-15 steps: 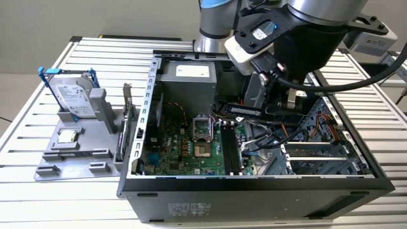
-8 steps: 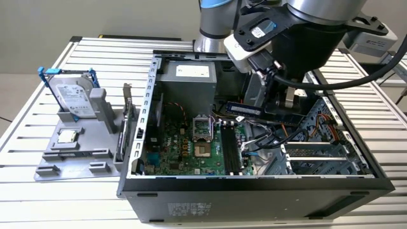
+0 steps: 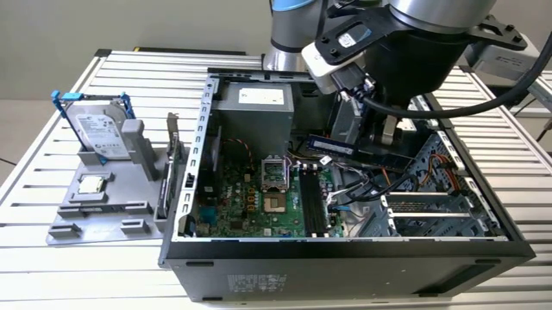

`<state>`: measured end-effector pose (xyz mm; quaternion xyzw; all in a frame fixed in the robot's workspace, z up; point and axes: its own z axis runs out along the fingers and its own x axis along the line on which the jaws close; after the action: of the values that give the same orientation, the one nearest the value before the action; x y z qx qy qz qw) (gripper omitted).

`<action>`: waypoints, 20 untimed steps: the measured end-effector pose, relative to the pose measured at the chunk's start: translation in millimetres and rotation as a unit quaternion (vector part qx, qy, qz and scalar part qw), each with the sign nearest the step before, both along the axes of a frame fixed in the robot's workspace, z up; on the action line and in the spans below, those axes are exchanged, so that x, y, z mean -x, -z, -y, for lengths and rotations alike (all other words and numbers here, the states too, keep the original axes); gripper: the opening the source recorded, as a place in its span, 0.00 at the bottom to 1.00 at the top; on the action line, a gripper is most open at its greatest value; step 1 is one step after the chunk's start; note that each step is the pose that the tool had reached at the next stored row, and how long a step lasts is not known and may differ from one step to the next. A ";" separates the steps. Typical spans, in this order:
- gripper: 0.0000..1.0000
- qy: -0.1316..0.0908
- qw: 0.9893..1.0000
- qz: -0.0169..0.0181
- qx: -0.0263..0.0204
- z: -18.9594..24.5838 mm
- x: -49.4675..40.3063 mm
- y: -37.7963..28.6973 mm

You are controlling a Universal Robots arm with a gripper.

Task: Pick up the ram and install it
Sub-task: 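Pick up the ram and move it above insertion slot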

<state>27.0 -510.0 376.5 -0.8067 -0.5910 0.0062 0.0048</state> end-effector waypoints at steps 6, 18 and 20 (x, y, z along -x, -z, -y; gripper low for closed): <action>0.00 0.035 0.999 0.000 0.000 0.0 0.0 0.0; 0.00 0.108 0.994 0.000 0.000 -0.1 0.0 0.0; 0.00 0.121 0.993 0.000 0.000 -0.1 0.0 0.0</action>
<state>27.0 -509.9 376.5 -0.8720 -0.4894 0.0057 0.0055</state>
